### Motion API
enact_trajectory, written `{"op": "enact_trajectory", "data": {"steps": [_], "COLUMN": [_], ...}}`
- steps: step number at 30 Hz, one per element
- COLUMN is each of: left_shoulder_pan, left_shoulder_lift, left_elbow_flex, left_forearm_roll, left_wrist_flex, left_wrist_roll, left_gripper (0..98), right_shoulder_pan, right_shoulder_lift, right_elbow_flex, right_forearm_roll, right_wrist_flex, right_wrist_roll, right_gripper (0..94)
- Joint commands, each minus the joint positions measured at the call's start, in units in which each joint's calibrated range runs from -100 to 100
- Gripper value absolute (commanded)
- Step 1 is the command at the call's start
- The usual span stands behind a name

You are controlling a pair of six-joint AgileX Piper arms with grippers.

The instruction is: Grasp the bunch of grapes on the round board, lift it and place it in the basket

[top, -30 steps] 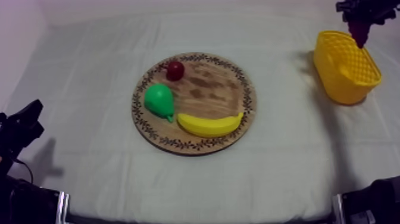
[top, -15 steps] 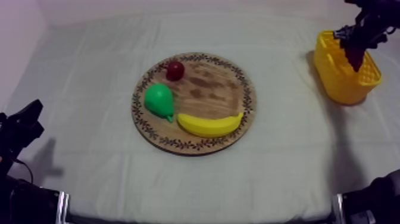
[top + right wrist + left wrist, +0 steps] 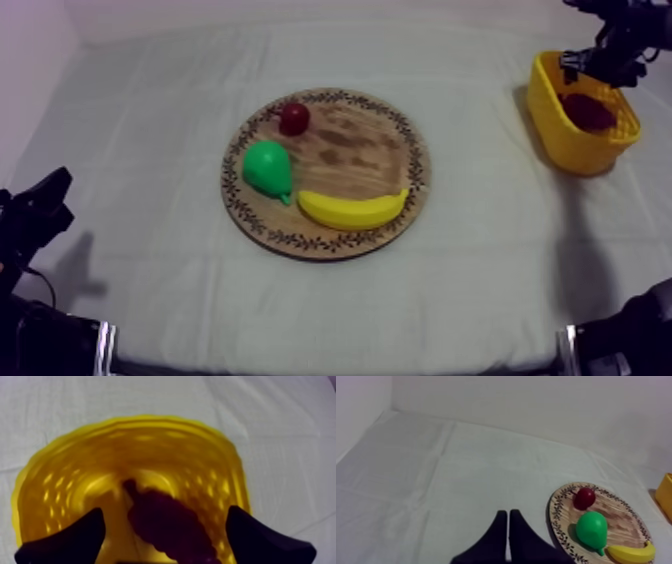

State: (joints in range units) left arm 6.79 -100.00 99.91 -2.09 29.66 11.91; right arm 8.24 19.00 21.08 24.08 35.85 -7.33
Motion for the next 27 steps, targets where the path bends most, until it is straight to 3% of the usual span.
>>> {"op": "enact_trajectory", "data": {"steps": [1, 9, 22, 27], "left_shoulder_pan": [-0.02, -0.02, -0.02, -0.02], "left_shoulder_lift": [0.00, 0.00, 0.00, 0.00], "left_elbow_flex": [-0.02, -0.02, -0.02, -0.02], "left_forearm_roll": [0.01, 0.01, 0.01, 0.01], "left_wrist_flex": [0.01, 0.01, 0.01, 0.01], "left_wrist_roll": [-0.02, -0.02, -0.02, -0.02], "left_gripper": [0.1, 0.1, 0.1, 0.1], "right_shoulder_pan": [0.18, 0.29, 0.27, 0.14], "right_shoulder_lift": [-1.44, -10.64, -30.49, -38.86], "right_elbow_flex": [0.09, 5.25, 21.40, 30.16], "right_forearm_roll": [-1.08, -1.90, -2.57, -0.91], "right_wrist_flex": [0.15, -1.07, -5.61, -7.76], "right_wrist_roll": [0.91, 1.30, 1.03, -0.08], "right_gripper": [76.0, 71.8, 54.8, 53.8]}}
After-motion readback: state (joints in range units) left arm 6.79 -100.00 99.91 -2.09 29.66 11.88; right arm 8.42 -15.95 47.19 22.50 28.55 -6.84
